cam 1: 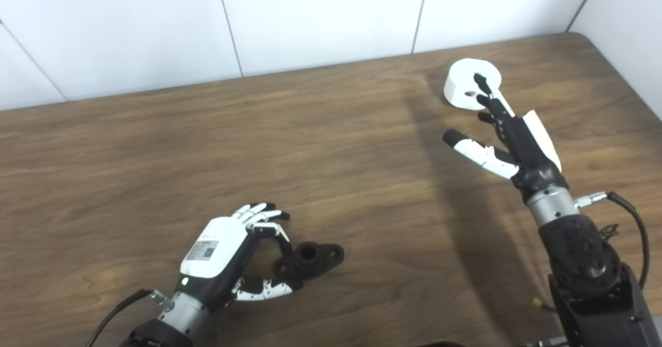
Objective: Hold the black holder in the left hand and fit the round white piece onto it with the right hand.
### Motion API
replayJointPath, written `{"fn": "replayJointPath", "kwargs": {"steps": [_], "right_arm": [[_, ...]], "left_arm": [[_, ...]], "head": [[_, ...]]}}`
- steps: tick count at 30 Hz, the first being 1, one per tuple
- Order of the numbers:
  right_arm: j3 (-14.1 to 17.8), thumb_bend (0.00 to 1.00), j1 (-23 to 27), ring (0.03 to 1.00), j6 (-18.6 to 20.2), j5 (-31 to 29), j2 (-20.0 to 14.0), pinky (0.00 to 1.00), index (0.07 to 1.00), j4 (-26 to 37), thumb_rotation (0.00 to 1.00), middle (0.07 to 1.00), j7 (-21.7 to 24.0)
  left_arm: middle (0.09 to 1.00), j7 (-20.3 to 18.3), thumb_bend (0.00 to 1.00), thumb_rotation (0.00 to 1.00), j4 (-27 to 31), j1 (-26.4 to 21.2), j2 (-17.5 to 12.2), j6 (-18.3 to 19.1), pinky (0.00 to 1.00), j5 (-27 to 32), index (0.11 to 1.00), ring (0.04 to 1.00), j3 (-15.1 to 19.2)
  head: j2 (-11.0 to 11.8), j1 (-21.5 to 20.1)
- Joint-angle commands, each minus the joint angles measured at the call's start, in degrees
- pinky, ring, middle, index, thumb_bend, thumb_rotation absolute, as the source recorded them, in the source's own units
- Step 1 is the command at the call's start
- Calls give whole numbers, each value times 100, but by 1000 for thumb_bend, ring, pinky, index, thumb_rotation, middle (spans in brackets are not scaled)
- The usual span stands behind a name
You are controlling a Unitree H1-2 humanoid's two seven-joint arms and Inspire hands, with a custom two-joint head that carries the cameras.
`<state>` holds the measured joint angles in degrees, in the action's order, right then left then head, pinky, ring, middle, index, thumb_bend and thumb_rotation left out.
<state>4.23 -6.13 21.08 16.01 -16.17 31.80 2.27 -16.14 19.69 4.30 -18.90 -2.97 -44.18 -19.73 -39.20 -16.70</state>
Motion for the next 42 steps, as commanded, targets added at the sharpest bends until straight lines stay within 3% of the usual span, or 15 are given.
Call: {"fn": "replayJointPath", "kwargs": {"steps": [1,7,10,17,21,27,31,37,42], "right_arm": [[19,646,-38,996,-117,67,0,963,991,302,698,1000,8],[52,639,-284,1000,-87,176,-64,999,994,565,715,1000,95],[182,650,-214,965,-24,239,-241,926,979,624,718,980,197],[529,652,269,956,229,240,-832,858,982,630,689,993,528],[585,687,661,988,335,332,-1248,938,993,442,643,1000,720],[430,751,1238,999,523,881,-1763,974,997,-78,573,1000,946],[353,784,1618,1000,486,988,-1979,983,983,-638,462,1000,1022],[-99,847,2390,1000,572,1643,-2455,999,969,-1533,470,1000,1445],[-371,888,3024,1000,580,2052,-2578,979,957,-2248,443,1000,1716]], "left_arm": [[823,-138,515,49,-312,96,-179,30,907,-32,488,903,-13],[820,-25,516,49,-472,45,-154,-106,894,10,487,899,-26],[821,-23,515,49,-489,44,-144,-108,893,34,487,902,-27],[818,38,515,50,-518,78,-118,-73,897,22,487,904,-34],[820,17,515,50,-497,100,-97,-26,898,8,487,905,-54],[819,26,515,50,-481,137,-122,-79,897,-65,488,900,-118],[818,31,516,51,-467,152,-125,-61,889,-94,488,897,-122],[817,70,516,51,-448,189,-160,-86,888,-21,488,896,-98],[816,83,516,50,-394,235,-205,-80,885,-6,487,893,-76]], "head": [[12,-124],[70,-248],[83,-283],[136,-368],[145,-381],[163,-381],[202,-400],[181,-453],[200,-542]]}}
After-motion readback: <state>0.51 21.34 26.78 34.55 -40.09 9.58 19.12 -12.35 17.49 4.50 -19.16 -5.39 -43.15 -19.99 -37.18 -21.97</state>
